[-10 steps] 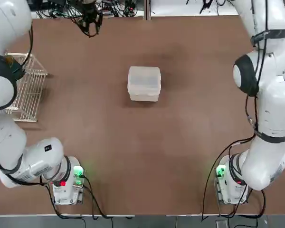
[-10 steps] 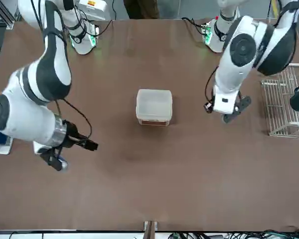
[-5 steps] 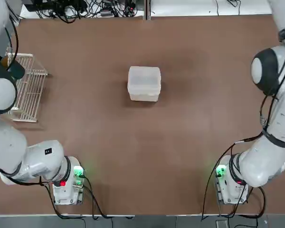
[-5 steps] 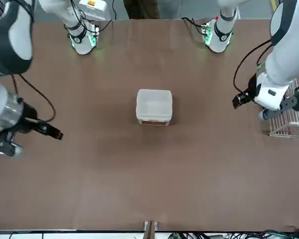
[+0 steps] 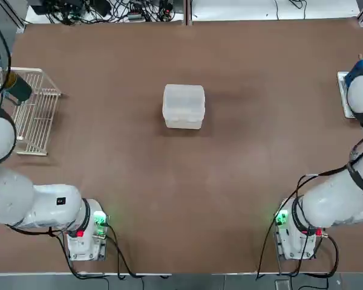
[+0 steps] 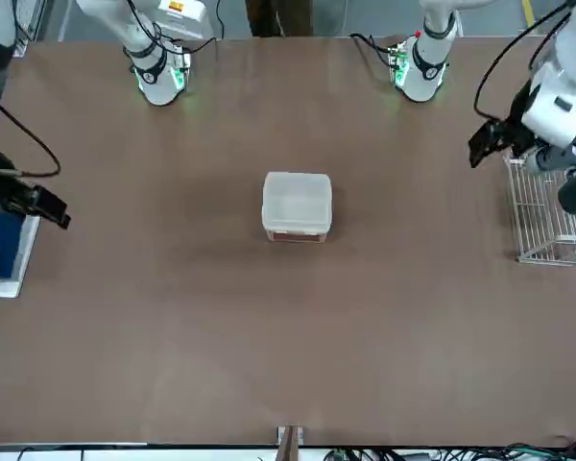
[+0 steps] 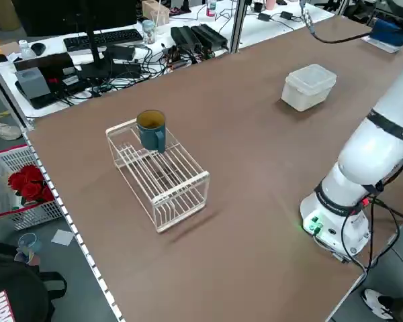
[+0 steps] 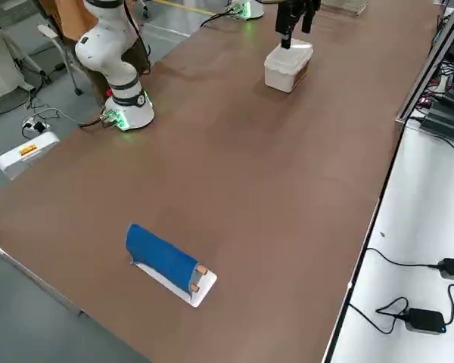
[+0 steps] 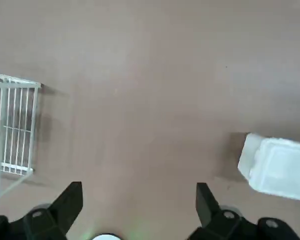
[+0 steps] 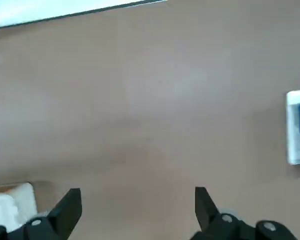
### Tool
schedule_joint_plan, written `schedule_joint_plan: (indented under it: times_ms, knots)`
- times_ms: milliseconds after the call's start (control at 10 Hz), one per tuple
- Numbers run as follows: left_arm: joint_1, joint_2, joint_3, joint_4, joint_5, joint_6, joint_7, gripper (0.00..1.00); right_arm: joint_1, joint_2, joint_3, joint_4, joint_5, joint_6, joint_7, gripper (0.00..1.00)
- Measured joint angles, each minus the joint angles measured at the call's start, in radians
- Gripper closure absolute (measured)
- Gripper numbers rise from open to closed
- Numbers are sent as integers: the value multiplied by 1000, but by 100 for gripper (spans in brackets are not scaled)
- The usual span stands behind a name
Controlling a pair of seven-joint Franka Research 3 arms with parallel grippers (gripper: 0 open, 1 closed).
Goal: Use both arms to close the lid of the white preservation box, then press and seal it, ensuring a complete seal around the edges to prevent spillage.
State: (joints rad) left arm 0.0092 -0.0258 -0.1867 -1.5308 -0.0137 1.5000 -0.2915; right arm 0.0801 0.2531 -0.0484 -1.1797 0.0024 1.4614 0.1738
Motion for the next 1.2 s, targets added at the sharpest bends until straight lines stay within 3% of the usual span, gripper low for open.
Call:
schedule_joint_plan:
  times_ms: [400,600,800,1200]
  knots:
    - [-15,-1,24,0,-9,8,95,0,-122,-72,40,-124,-2,24,-157,0]
    - [-16,0,24,0,-7,9,109,0,-122,-206,58,-326,-3,174,-158,0]
    - [-17,1,26,0,-7,22,110,0,-121,-308,69,-453,-3,191,-158,0]
    - [-17,1,31,0,-7,43,111,0,-113,-328,76,-460,-3,181,-158,0]
